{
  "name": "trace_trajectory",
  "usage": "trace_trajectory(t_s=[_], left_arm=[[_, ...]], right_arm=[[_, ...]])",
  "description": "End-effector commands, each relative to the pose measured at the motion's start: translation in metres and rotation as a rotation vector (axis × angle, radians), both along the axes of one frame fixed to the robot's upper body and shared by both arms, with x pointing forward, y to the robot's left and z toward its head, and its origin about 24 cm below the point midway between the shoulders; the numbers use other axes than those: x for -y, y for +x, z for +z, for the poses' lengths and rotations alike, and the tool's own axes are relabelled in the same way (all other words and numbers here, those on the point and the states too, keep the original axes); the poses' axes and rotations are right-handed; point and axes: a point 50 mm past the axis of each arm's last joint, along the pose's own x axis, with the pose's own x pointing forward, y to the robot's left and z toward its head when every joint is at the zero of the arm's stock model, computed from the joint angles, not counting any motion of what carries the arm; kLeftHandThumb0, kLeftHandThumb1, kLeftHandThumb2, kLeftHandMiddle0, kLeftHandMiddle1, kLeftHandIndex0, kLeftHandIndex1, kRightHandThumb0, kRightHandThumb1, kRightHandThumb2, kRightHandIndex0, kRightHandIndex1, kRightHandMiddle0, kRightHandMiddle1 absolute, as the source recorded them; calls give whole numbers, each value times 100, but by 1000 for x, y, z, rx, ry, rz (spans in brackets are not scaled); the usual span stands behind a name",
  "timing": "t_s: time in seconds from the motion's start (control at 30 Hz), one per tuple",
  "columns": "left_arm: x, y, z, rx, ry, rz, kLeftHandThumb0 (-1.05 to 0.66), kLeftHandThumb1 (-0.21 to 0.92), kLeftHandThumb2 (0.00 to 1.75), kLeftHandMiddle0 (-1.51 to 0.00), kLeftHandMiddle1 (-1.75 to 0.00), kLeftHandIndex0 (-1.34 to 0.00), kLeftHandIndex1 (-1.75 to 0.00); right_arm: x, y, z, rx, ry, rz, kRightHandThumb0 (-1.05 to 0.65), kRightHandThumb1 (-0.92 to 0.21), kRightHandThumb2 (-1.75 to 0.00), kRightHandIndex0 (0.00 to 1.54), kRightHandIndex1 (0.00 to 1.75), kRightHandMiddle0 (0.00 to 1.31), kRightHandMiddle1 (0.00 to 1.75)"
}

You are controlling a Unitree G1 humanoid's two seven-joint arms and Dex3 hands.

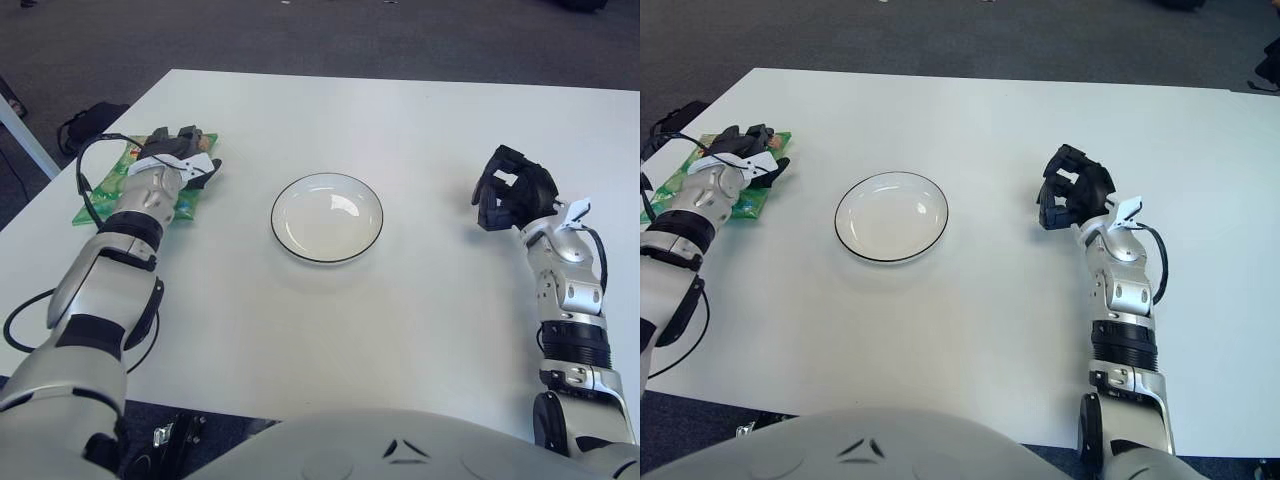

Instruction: Put the snack into the plate.

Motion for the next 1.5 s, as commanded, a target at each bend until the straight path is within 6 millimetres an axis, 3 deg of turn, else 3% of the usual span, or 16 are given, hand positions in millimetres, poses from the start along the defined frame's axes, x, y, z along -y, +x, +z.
trace_trajectory(t_s=[0.0, 0.3, 0.83, 1.47], left_arm=[[2, -8, -19, -8, 32, 41, -105, 92, 99, -9, -2, 0, -64], [1, -9, -20, 41, 115, 75, -105, 92, 96, -18, -7, 0, -70], [5, -11, -20, 130, 387, 179, -105, 92, 105, 0, 0, 0, -35], [12, -14, -6, 336, 417, 229, -105, 92, 101, 0, 0, 0, -25]], right_arm=[[2, -4, -8, 85, -117, -12, -1, 10, -175, 92, 165, 73, 175], [3, -3, -12, 132, -145, -17, -1, 11, -175, 94, 161, 74, 175], [3, -3, -13, 153, -138, 28, -1, 12, -175, 96, 159, 75, 175], [3, -3, -15, 136, -91, 82, -1, 10, -175, 92, 164, 73, 175]])
